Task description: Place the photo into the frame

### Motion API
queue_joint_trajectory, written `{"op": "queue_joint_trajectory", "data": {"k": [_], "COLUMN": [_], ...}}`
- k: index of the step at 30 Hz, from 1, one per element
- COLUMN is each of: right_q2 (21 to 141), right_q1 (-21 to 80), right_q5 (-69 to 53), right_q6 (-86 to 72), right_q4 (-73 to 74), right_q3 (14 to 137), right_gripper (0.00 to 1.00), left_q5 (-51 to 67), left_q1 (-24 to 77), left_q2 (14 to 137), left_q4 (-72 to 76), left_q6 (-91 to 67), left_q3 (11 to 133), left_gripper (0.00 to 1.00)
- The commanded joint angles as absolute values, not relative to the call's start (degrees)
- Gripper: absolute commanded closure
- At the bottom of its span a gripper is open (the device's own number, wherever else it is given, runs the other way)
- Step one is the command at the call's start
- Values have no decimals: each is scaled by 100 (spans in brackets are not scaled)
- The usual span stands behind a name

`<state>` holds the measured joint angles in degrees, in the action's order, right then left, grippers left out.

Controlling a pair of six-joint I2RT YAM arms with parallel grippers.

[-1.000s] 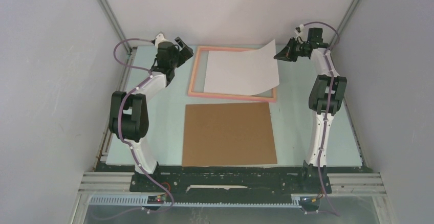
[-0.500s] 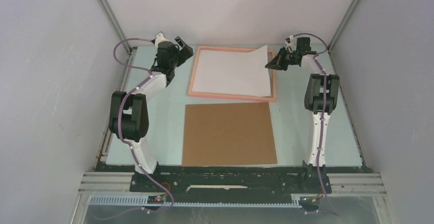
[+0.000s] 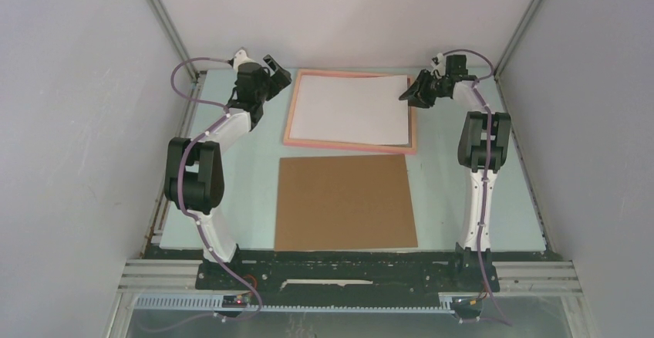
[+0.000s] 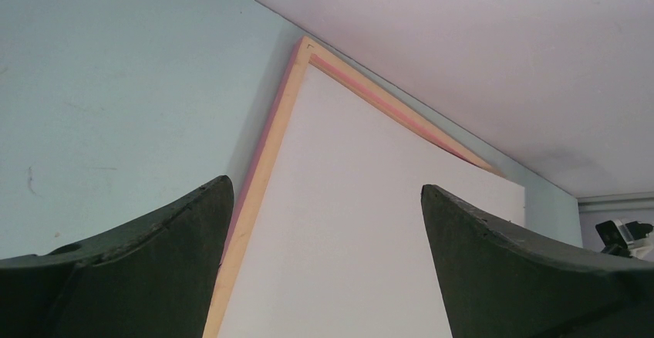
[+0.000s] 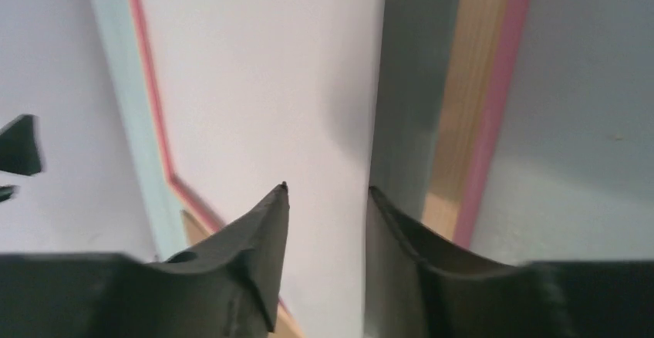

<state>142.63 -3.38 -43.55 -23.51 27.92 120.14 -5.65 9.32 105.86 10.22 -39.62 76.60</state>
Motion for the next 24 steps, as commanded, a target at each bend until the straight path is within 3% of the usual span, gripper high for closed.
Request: {"op": "queue_joint_trajectory", "data": {"k": [1, 6, 10, 15, 19, 24], "right_q2": [13725, 13032, 12437, 11576, 11227, 10022], "right_q1": [-254, -290, -151, 472, 1170, 2067], "right_q5": [-3197, -1166, -224, -1021, -1093, -1270], "right_q6": [-1837, -1515, -1458, -1902, -2350, -2652], "right_q4": [3720, 4607, 4850, 4082, 4307, 3462], "right_q3": [12532, 12522, 12108, 10730, 10128, 7870], "right_gripper": [36, 1, 0, 1, 3, 2], "left_q5": [-567, -580, -587, -423, -103, -475], "left_q1": [888, 888, 894, 1011, 1114, 1480], "left_q2": [10464, 10434, 10299, 9869, 9112, 7892], "left_q4": [1257, 1238, 1264, 1181, 728, -563], "left_q6": [-3940, -3911, -3969, -4144, -4204, -4565], "left_q3": [7472, 7454, 7314, 6862, 6153, 4968], "left_gripper": [0, 0, 0, 0, 0, 0]}}
